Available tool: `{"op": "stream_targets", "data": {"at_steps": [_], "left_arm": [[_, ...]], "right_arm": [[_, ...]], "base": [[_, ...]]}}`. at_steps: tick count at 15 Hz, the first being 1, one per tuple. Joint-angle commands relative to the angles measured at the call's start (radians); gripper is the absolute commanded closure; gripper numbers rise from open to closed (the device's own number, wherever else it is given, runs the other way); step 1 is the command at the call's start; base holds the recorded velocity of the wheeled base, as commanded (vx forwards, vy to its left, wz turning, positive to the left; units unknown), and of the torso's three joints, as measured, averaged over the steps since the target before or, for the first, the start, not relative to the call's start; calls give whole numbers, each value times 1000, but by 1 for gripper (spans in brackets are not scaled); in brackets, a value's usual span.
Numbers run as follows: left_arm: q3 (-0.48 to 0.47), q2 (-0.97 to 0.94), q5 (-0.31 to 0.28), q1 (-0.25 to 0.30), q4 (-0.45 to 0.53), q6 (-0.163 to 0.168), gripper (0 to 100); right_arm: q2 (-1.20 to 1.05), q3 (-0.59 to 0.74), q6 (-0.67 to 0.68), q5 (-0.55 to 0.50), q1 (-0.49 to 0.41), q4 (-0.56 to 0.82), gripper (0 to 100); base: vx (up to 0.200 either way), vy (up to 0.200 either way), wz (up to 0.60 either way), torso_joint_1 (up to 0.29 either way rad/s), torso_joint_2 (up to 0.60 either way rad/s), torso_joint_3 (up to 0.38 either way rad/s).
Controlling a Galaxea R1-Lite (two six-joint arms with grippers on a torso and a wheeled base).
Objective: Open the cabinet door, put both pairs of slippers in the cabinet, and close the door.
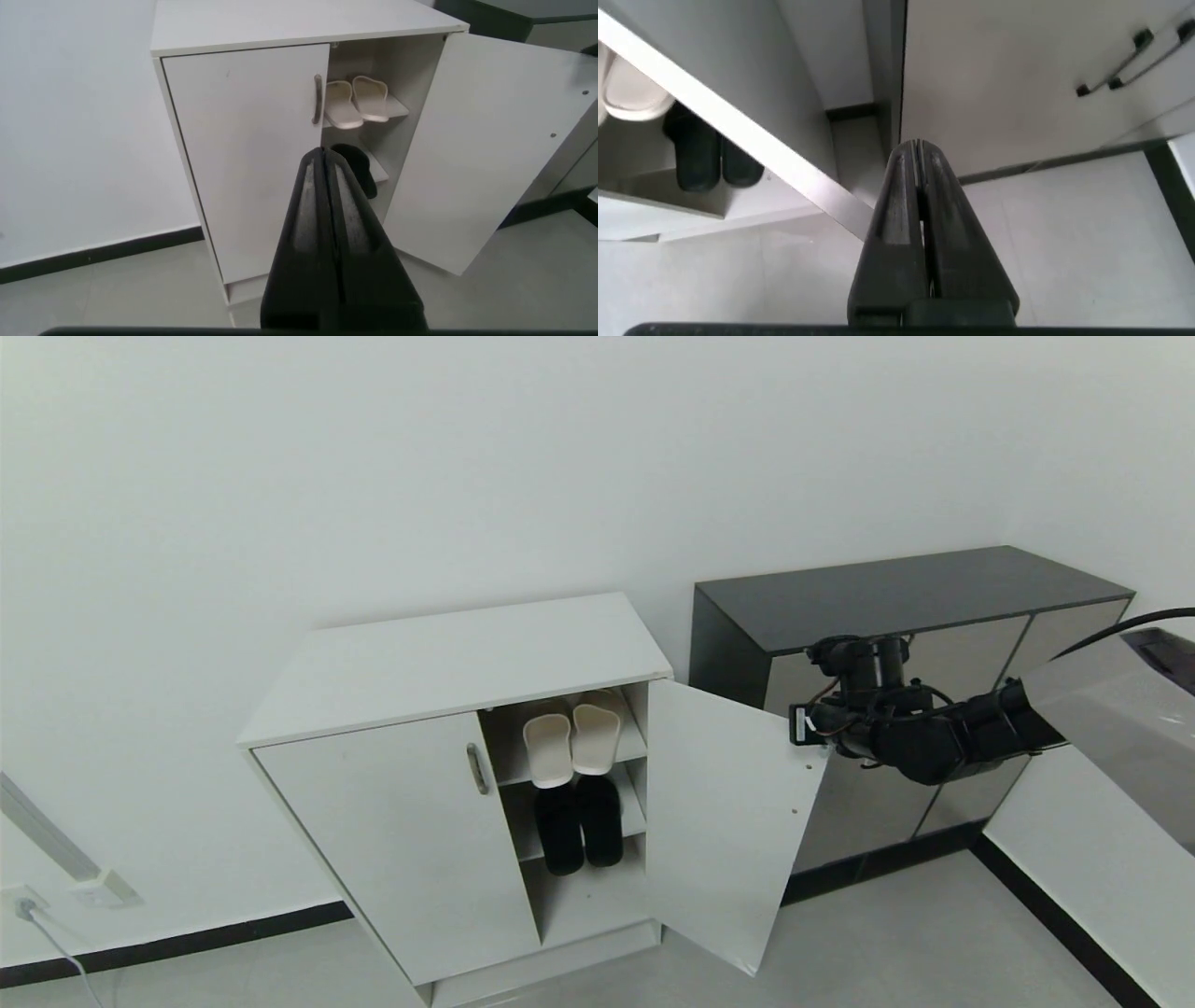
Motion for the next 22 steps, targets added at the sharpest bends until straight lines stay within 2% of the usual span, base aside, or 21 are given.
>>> {"op": "stream_targets", "data": {"at_steps": [1,4,7,10,12,14,18,22], "left_arm": [[0,0,1,0,0,1,100],[0,0,1,0,0,-1,100],[0,0,-1,0,0,-1,100],[0,0,-1,0,0,-1,100],[0,0,-1,0,1,-1,100],[0,0,1,0,0,-1,100],[0,0,-1,0,0,-1,100],[0,0,-1,0,0,1,100]], "right_arm": [[-47,43,0,1,16,3,100],[-121,152,-2,7,61,-3,100],[-190,275,3,10,145,-8,100],[-225,347,4,9,208,-69,100],[-243,382,6,12,217,-114,100],[-274,491,-14,101,217,-229,100],[-319,623,-25,111,230,-345,100],[-326,629,-20,113,265,-364,100]], "base": [[0,0,0,0,0,0],[0,0,0,0,0,0],[0,0,0,0,0,0],[0,0,0,0,0,0],[0,0,0,0,0,0],[0,0,0,0,0,0],[0,0,0,0,0,0],[0,0,0,0,0,0]]}}
